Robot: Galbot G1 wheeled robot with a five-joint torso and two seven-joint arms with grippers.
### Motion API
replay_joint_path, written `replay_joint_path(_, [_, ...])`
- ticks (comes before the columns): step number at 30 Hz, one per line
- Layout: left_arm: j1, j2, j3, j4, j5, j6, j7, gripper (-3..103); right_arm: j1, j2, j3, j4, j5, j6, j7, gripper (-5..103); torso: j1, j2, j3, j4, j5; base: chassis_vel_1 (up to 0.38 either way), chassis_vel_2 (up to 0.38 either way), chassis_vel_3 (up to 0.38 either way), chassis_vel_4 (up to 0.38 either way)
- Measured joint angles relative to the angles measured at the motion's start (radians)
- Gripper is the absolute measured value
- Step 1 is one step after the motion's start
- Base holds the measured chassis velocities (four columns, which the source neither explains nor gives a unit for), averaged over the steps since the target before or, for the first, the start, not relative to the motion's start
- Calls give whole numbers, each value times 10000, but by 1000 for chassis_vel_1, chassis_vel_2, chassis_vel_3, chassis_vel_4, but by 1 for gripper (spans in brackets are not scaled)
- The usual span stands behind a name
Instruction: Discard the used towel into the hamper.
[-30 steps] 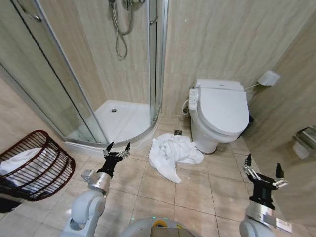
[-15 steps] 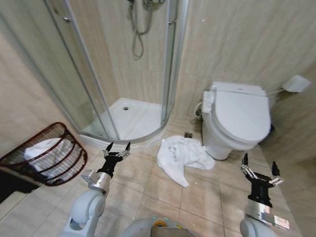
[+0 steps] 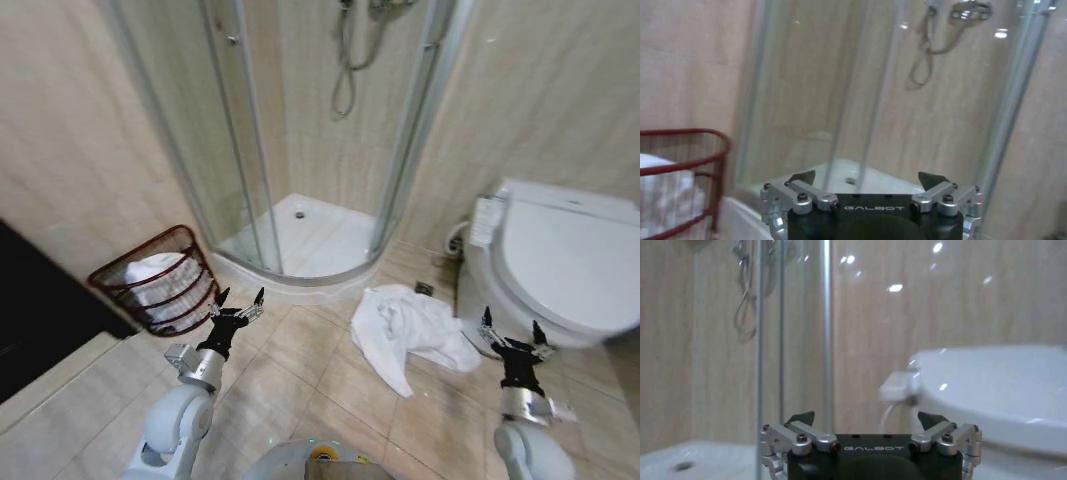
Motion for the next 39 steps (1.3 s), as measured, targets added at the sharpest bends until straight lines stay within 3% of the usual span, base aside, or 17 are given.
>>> replay_joint_path(11, [-2, 0, 2, 0, 0, 0, 0, 100, 1567, -1086, -790, -3171, 817, -935, -697, 100, 0, 1, 0, -8, 3, 45, 37, 36, 43])
replay_joint_path(17, [0, -1, 3, 0, 0, 0, 0, 100, 2978, -1596, -1932, -5437, 966, -1291, -1231, 100, 0, 1, 1, 1, -1, 0, 0, 0, 0])
replay_joint_path(23, [-1, 0, 2, 0, 0, 0, -1, 100, 4217, -1427, -2813, -7073, 584, -1551, -1412, 100, 0, 1, 1, 3, 0, 0, 0, 0, 0])
replay_joint_path(29, [-2, 0, 1, 0, 0, 0, 0, 100, 4223, -1377, -2806, -7684, 141, -1549, -1434, 100, 0, 1, 0, -7, -8, 0, 0, 0, 0])
replay_joint_path(39, [-1, 0, 1, 0, 0, 0, -1, 100, 4908, -1321, -3342, -9425, -516, -948, -1580, 100, 0, 1, 0, -2, -2, 0, 0, 0, 0])
